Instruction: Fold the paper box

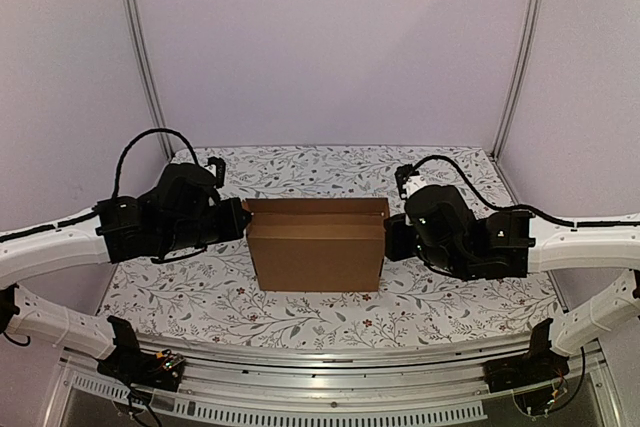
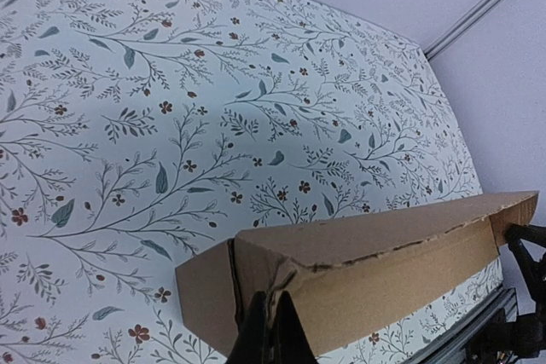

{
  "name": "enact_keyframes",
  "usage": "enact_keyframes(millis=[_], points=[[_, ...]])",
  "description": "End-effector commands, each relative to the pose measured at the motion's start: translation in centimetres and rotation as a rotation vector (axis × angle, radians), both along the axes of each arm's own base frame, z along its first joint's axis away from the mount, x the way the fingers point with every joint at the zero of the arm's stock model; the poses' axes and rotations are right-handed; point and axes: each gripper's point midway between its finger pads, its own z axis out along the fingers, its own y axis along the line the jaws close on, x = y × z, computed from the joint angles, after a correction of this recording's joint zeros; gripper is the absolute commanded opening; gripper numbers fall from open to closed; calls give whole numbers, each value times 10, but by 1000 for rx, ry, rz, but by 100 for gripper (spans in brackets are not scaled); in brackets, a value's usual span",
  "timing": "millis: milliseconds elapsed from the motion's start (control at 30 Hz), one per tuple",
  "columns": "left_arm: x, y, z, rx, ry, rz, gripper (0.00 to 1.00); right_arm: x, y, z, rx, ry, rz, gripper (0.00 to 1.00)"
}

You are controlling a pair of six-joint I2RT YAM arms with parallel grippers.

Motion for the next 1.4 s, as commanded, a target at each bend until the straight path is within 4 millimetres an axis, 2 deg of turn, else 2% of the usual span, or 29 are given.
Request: enact_keyframes(millis=[0,1100,1367], points=[[-28,6,-52,129,148,-58,0,-23,-26,-64,-232,137,41,0],[-27,4,-55,137,150,-59,0,-21,-38,-55,-292,98,24,0],[-26,3,-54,139,148,-59,0,-19,-38,-47,-294,81,22,0]])
